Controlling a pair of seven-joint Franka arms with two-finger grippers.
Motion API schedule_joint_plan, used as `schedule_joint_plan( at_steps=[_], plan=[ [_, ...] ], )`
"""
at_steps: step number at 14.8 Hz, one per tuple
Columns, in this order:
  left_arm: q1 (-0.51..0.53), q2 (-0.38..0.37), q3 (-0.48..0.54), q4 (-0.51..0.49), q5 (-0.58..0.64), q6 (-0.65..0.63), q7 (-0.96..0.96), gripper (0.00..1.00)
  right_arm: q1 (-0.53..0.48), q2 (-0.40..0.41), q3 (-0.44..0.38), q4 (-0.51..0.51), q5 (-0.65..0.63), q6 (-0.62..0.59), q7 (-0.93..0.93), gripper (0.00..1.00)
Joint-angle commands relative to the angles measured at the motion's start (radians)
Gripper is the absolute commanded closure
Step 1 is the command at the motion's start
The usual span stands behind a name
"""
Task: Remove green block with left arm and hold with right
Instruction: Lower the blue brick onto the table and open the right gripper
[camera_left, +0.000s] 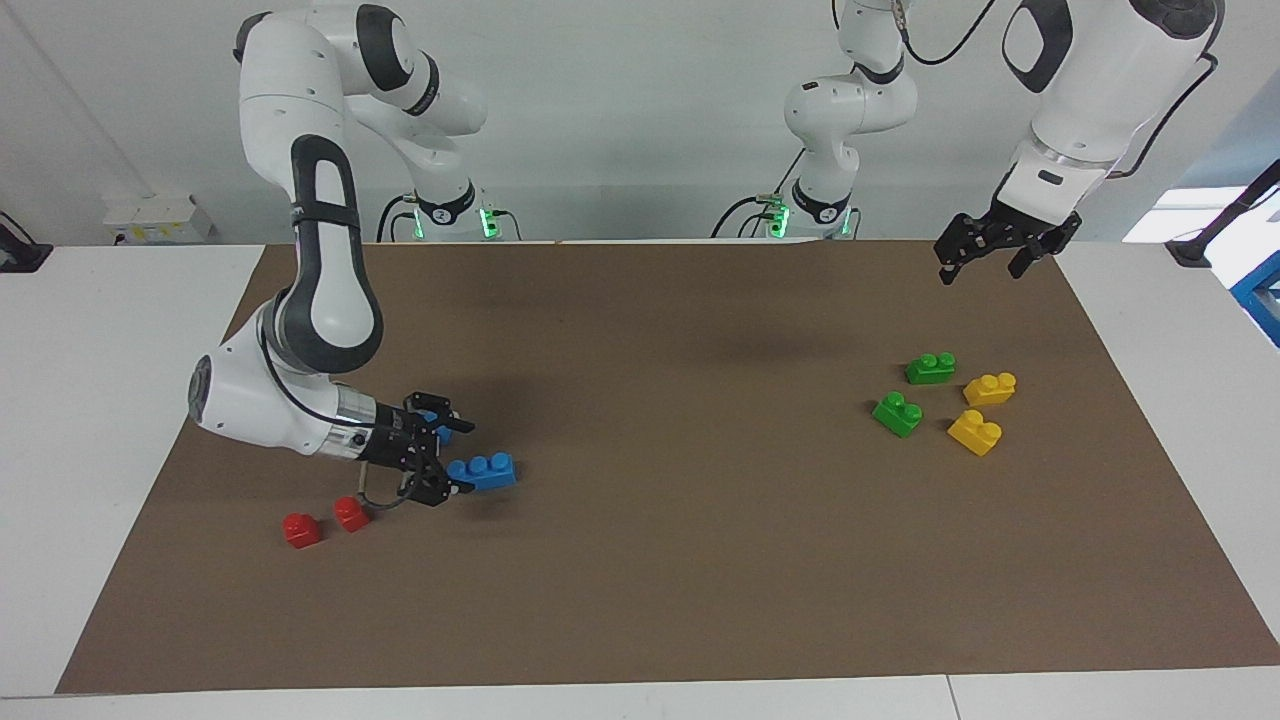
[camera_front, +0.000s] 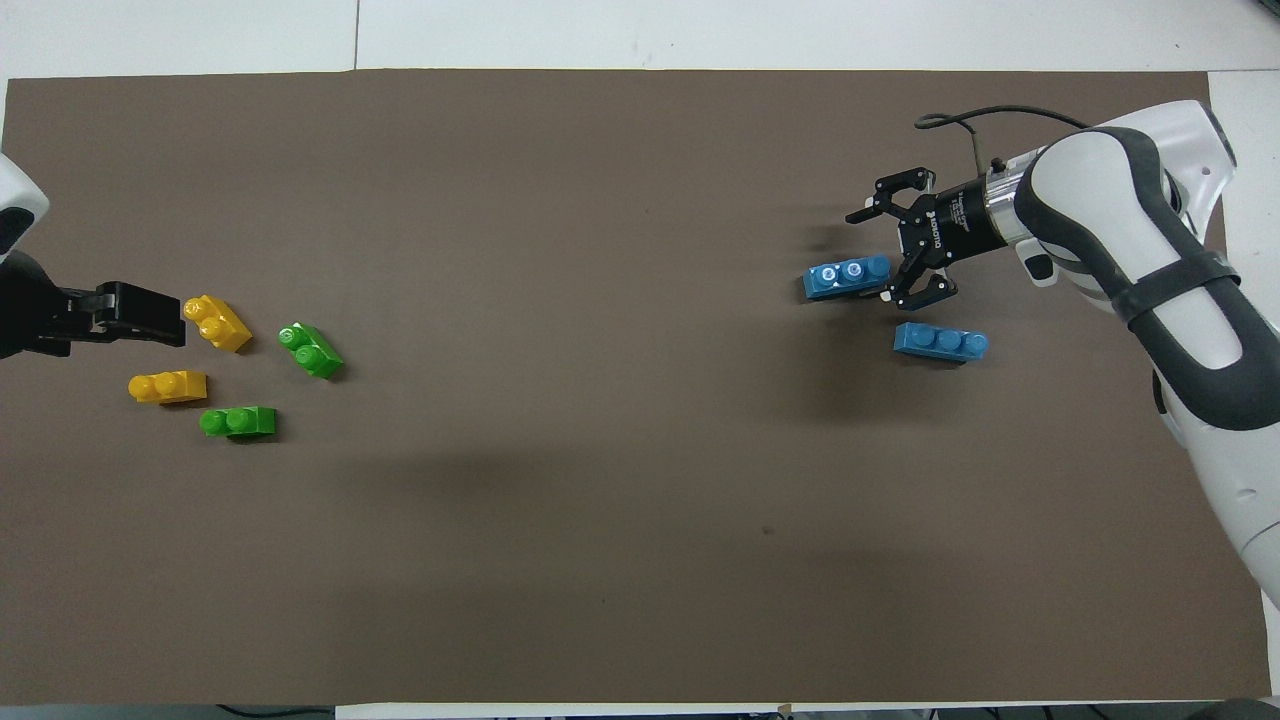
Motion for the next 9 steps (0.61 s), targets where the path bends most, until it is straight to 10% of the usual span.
schedule_joint_plan(
  at_steps=[1, 9],
  plan=[
    [-0.007, 0.005, 0.007, 0.015, -0.012, -0.018, 0.003, 0.00, -0.025, -0.073, 0.007, -0.016, -0.088, -0.033, 0.028, 0.00],
    [-0.006, 0.006, 0.007, 0.015, -0.012, -0.024, 0.003, 0.00, -0.085, -0.190, 0.007, -0.007, -0.220, -0.093, -0.107, 0.00]
  ],
)
